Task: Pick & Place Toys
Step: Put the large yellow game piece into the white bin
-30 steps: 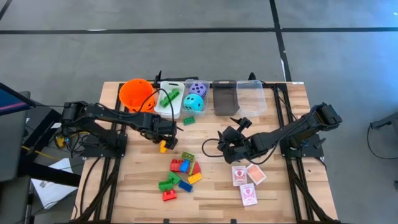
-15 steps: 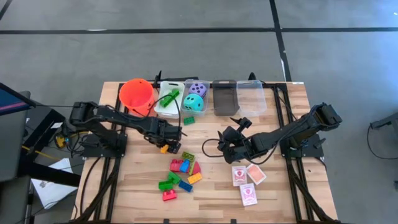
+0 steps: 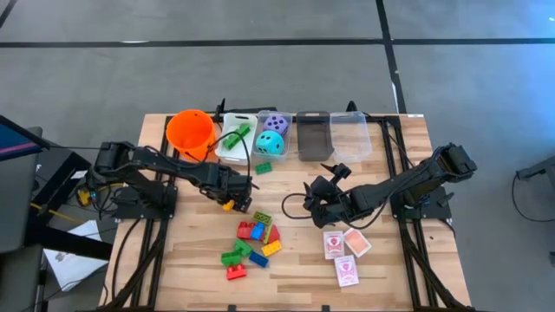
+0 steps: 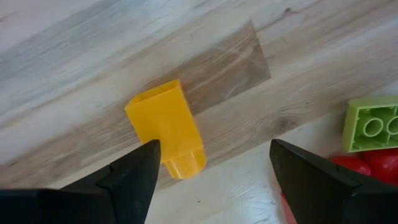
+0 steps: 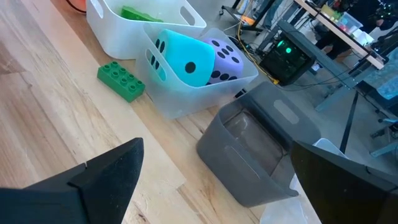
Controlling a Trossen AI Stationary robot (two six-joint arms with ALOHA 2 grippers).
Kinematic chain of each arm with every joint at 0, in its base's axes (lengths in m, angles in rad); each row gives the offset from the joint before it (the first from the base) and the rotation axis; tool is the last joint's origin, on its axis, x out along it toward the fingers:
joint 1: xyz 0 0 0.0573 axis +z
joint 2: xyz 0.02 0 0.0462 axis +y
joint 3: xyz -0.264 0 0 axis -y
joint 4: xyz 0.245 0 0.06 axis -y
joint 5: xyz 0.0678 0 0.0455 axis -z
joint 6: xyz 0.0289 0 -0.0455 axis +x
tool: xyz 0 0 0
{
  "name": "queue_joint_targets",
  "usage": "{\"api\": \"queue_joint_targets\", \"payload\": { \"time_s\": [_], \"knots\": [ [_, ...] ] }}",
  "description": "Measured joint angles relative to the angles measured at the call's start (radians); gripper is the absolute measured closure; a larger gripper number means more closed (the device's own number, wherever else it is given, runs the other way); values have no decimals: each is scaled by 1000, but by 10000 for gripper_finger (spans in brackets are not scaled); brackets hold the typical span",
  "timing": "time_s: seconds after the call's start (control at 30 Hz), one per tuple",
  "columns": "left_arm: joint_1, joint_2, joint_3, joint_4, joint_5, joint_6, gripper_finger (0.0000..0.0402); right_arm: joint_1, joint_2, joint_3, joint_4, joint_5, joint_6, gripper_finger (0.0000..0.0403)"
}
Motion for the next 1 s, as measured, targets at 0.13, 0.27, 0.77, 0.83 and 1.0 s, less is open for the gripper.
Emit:
{"api": "queue_joint_targets", "payload": {
  "time_s": [0.13, 0.27, 0.77, 0.83, 1.0],
  "knots": [
    [0, 0, 0, -2, 0, 0, 105, 0, 0, 0, 0, 0, 0, 6],
    [0, 0, 0, -2, 0, -1, 105, 0, 0, 0, 4, 0, 0, 6],
    [-42, -1, 1, -2, 5, 0, 105, 3, 0, 0, 38, -17, 0, 6],
    [-48, -1, 2, -2, 5, -2, 105, 8, 0, 0, 41, -30, 0, 6],
    [-52, -1, 2, -2, 15, -17, 105, 11, 0, 0, 98, -32, -48, 6]
  ]
}}
